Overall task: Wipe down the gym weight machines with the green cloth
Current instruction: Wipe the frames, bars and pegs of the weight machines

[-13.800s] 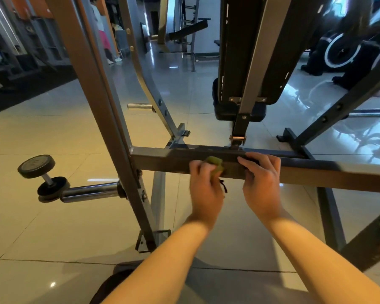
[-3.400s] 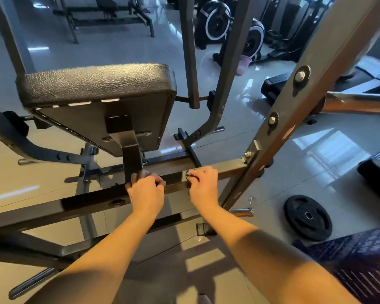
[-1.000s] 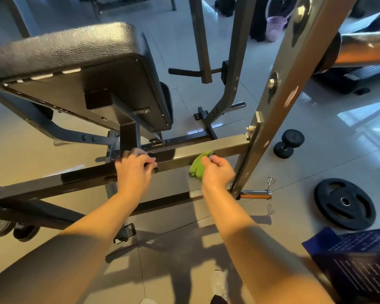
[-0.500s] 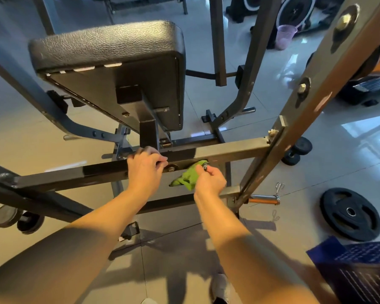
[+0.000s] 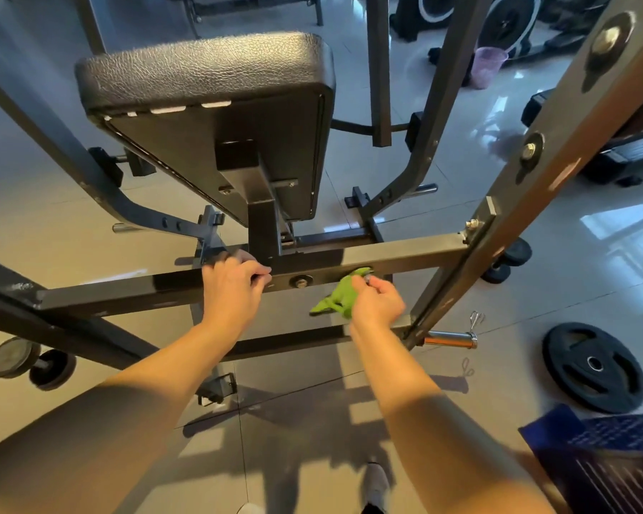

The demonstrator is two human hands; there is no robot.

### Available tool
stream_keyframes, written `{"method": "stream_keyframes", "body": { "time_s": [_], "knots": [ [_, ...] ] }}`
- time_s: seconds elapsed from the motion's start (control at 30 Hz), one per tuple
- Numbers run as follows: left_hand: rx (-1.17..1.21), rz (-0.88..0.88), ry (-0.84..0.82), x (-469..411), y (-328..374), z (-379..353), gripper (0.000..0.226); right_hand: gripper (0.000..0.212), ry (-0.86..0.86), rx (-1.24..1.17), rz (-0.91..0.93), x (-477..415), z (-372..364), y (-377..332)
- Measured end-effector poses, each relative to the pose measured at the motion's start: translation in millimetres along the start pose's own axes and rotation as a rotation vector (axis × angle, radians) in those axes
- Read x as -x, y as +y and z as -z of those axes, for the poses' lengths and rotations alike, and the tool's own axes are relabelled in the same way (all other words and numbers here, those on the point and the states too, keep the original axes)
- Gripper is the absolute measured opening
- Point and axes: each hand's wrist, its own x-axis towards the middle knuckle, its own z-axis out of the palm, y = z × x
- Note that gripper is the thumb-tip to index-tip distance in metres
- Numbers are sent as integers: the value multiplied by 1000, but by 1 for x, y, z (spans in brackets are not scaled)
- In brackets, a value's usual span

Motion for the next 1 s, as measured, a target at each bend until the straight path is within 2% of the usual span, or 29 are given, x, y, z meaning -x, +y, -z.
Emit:
{"method": "stream_keyframes", "body": {
  "time_s": [0.1,0.17,0.23,0.3,0.4,0.57,0.67,0.73,0.87,0.93,1.0],
  "knots": [
    [-9,19,2,0,-2,-1,17,17,149,-131,24,-23,11,-23],
    [-10,30,21,0,-6,0,16,12,188,-89,44,-19,3,-15],
    [-33,53,37,2,-10,2,15,10,147,49,46,-4,-12,8],
    [-63,59,45,3,-12,2,15,10,27,149,21,19,-21,27],
    [-73,72,54,4,-15,6,15,13,-59,151,-18,29,-21,23],
    [-89,112,57,8,-25,11,15,20,114,-125,84,3,0,-19],
    [-99,137,77,12,-40,19,15,15,174,-87,103,14,-19,-7],
    [-123,154,76,14,-48,23,16,14,116,34,93,34,-31,16],
    [-129,164,68,18,-60,29,16,13,-174,413,140,46,-25,31],
    [-121,171,73,18,-65,32,15,12,-229,476,156,41,-14,24],
    [-101,174,75,18,-69,32,15,10,-214,424,163,48,-7,20]
  ]
}}
